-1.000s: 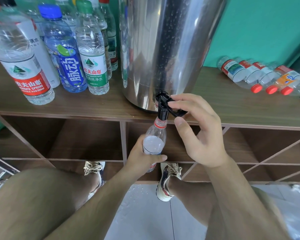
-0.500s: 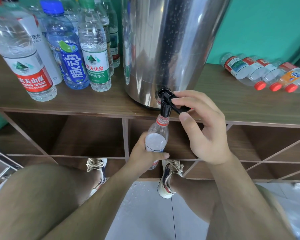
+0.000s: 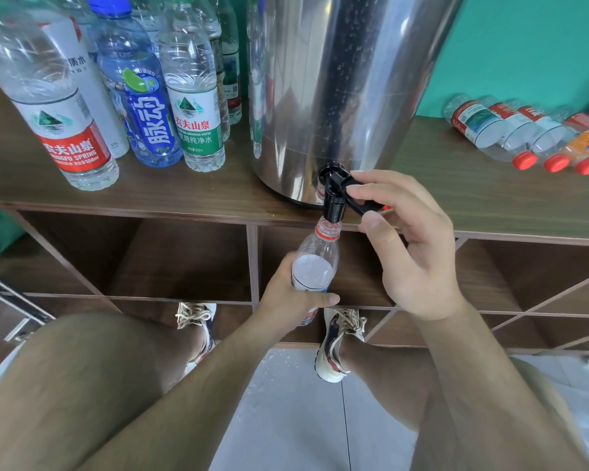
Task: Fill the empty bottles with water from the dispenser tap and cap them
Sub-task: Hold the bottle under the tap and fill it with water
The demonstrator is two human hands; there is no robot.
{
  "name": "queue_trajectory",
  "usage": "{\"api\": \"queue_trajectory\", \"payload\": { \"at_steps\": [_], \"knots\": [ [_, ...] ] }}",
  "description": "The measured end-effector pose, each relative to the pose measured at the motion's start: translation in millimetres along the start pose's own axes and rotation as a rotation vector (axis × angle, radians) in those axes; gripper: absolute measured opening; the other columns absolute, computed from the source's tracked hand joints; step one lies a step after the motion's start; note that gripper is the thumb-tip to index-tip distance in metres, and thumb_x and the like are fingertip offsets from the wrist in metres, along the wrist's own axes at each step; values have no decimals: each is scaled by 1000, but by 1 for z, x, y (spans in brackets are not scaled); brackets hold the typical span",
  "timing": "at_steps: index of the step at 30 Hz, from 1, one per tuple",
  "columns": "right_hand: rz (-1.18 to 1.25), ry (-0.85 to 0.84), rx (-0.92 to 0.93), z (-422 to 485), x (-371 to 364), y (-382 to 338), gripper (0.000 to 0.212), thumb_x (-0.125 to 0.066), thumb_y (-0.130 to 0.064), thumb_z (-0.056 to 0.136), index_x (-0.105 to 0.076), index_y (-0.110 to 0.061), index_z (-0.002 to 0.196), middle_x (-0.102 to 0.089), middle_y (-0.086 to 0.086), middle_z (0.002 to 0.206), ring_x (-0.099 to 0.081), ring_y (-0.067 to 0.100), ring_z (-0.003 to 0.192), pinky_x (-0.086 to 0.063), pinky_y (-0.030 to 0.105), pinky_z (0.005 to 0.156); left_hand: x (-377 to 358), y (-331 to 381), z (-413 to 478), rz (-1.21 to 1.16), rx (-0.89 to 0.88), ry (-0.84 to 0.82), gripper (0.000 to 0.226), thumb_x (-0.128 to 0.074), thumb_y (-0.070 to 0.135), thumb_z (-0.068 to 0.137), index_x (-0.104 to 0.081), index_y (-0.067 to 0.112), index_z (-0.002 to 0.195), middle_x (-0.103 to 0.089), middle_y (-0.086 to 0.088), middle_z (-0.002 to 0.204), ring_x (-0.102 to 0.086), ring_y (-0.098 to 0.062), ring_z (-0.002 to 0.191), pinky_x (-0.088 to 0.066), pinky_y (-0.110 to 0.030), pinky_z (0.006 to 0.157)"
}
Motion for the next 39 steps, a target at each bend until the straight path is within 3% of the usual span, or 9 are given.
{"api": "queue_trajectory", "payload": {
  "at_steps": [8,12,16,18,23,29,33,39],
  "knots": [
    [-38,-10,36,0,1,-1,26,-54,-2,99,-70,1,119,-63,18,132,-61,21,125,-49,24,89,-1,1,-1,10,8,1,71,-95,18,68,-47,45,112,-56,20,115,-56,-7,107,-44,-14,70],
    [-82,5,102,0,0,-5,27,-54,5,97,-70,7,118,-62,22,131,-60,29,127,-49,26,97,1,3,-2,14,-1,13,69,-95,17,69,-47,46,109,-56,20,113,-56,-4,103,-43,-11,68],
    [-131,41,163,-2,1,-6,25,-55,5,95,-73,7,113,-66,17,128,-63,32,120,-54,48,94,2,2,-2,0,-16,19,70,-96,15,67,-49,44,109,-59,16,115,-58,-7,106,-46,-13,71],
    [-158,54,184,-2,0,-6,25,-55,7,94,-73,7,111,-67,17,125,-63,32,118,-52,50,95,1,3,-1,-5,-18,12,68,-95,14,67,-49,44,108,-60,17,113,-58,-4,103,-45,-9,68],
    [-165,70,191,-2,-1,-6,25,-55,8,92,-74,7,110,-69,18,121,-64,34,115,-50,46,99,2,4,0,-3,-20,16,67,-95,12,67,-49,42,106,-59,18,110,-57,1,97,-45,-3,58],
    [-133,73,165,-3,0,-4,24,-55,7,94,-73,7,110,-68,18,121,-64,32,116,-52,47,96,2,4,0,12,-20,11,74,-96,17,66,-47,42,116,-58,15,117,-57,-8,108,-46,-16,73],
    [-119,75,150,-3,-1,-4,24,-55,6,95,-73,6,110,-68,19,120,-65,35,115,-54,45,94,2,2,1,22,-16,12,72,-96,18,67,-47,44,113,-57,18,115,-57,-6,106,-44,-13,70],
    [-117,78,127,-3,-1,-5,23,-55,4,96,-73,6,110,-68,20,120,-65,36,115,-51,32,94,2,1,0,13,-10,4,73,-96,17,66,-47,44,113,-58,17,115,-57,-6,106,-45,-13,70]
  ]
}}
Point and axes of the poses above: each hand's wrist, its own z-axis towards the middle knuckle, its own x-axis out of the back of the hand, y = z × x, the point moved 4 cm from there along z, towards the middle knuckle
